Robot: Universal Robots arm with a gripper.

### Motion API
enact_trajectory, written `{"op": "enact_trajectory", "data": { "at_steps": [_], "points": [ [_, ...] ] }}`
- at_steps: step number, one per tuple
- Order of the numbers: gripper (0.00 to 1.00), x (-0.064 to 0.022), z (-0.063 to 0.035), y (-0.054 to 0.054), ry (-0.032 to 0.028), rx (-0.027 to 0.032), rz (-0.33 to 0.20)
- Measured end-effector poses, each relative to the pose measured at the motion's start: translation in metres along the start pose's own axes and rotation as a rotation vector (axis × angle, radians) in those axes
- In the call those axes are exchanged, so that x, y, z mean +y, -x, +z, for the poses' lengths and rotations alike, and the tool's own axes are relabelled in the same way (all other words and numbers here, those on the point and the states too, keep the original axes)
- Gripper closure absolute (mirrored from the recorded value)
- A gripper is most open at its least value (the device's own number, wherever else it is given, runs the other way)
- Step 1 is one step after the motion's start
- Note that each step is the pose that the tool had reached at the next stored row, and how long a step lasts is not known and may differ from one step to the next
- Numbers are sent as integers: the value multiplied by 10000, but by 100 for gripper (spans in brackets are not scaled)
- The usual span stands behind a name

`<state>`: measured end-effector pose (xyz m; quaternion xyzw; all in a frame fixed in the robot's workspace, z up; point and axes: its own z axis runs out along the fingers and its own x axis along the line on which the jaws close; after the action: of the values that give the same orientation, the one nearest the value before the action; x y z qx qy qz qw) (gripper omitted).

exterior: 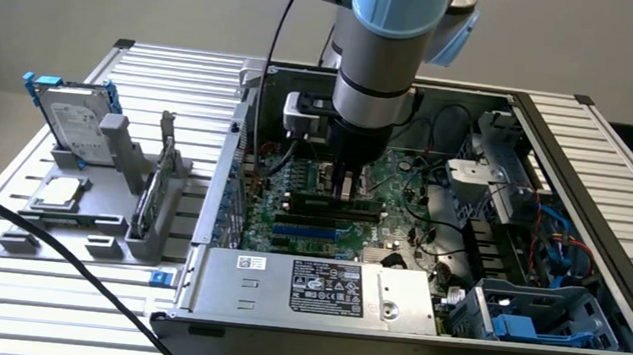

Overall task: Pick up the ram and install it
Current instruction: 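Insert the ram into the slot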

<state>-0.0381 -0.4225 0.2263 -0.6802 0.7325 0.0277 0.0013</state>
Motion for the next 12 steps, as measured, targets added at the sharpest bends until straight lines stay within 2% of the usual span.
{"op": "enact_trajectory", "data": {
  "at_steps": [12],
  "points": [
    [85,-5,28,-3,0,1,-8]
  ]
}}
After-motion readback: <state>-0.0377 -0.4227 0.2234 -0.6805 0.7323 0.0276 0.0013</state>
